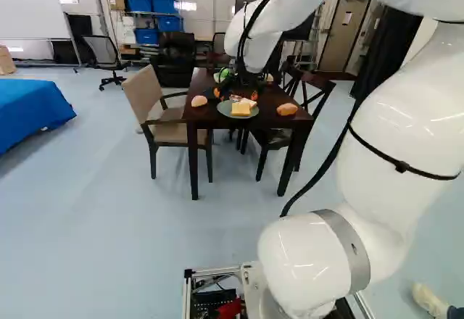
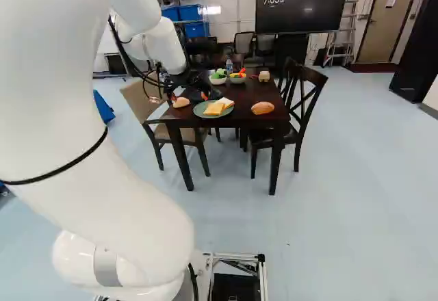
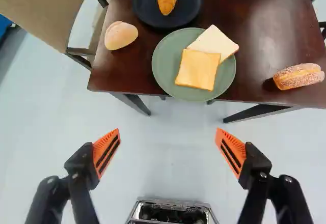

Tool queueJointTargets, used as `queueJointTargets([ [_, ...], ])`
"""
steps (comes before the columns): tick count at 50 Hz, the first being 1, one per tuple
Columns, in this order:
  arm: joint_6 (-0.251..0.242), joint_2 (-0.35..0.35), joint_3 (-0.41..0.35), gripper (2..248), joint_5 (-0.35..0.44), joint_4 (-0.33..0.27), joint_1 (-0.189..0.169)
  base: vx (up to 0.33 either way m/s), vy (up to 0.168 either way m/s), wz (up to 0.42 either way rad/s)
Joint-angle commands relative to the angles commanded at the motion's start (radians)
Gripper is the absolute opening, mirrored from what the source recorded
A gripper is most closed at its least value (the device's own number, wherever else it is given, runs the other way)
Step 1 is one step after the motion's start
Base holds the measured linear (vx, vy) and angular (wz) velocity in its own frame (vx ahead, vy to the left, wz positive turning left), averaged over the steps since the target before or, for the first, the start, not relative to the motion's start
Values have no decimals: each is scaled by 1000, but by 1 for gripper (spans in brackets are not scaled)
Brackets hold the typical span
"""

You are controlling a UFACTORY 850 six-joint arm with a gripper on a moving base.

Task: Move the croissant to the empty plate

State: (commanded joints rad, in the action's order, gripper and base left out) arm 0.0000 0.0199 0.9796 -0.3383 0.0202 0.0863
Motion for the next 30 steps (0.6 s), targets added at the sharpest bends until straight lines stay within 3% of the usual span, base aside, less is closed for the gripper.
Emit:
queueJointTargets([
  [30,0,-14,-42,247,56,-1,-4,0,0,0],
])
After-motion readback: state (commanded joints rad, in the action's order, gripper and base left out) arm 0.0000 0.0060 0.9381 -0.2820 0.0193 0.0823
